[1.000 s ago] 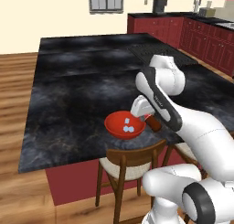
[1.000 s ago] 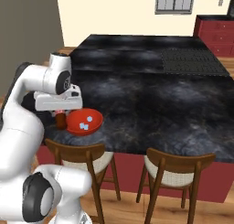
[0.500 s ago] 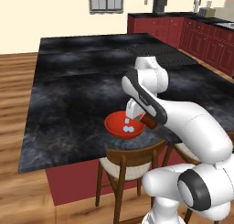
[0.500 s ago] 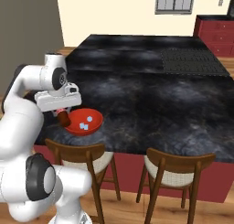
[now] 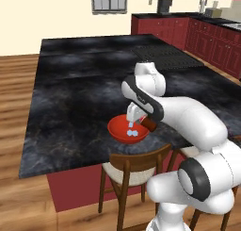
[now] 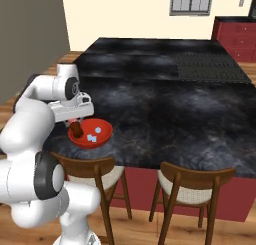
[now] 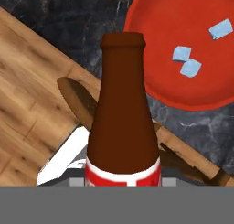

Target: Open the fridge, grab two sodas, and place both sodas inside the bowl with ice on the dining counter.

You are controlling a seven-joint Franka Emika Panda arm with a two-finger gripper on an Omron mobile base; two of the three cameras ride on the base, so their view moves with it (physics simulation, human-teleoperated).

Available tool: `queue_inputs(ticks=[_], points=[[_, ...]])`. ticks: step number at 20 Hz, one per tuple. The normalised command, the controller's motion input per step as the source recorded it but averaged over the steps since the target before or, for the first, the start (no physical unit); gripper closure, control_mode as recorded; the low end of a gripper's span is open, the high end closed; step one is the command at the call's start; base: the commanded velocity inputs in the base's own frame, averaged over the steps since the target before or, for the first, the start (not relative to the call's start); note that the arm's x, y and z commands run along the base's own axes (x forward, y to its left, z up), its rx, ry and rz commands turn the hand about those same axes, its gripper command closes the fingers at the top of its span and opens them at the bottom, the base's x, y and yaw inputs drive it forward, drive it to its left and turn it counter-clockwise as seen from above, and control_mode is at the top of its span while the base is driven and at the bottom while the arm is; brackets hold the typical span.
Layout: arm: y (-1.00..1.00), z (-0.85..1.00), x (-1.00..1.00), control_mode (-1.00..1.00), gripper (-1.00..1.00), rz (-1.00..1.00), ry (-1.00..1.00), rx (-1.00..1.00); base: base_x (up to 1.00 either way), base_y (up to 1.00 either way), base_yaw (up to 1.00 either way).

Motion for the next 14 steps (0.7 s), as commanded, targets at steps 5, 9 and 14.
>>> queue_inputs(ticks=[5,9,14], points=[[0.00,-0.39,0.29,-1.00,1.00,0.01,0.00,-0.01,0.00,0.00,0.00],[0.00,-0.20,0.26,-1.00,1.00,0.01,0.00,0.00,0.00,0.00,0.00],[0.00,-0.19,0.28,-1.00,1.00,0.00,0.00,0.00,0.00,0.00,0.00]])
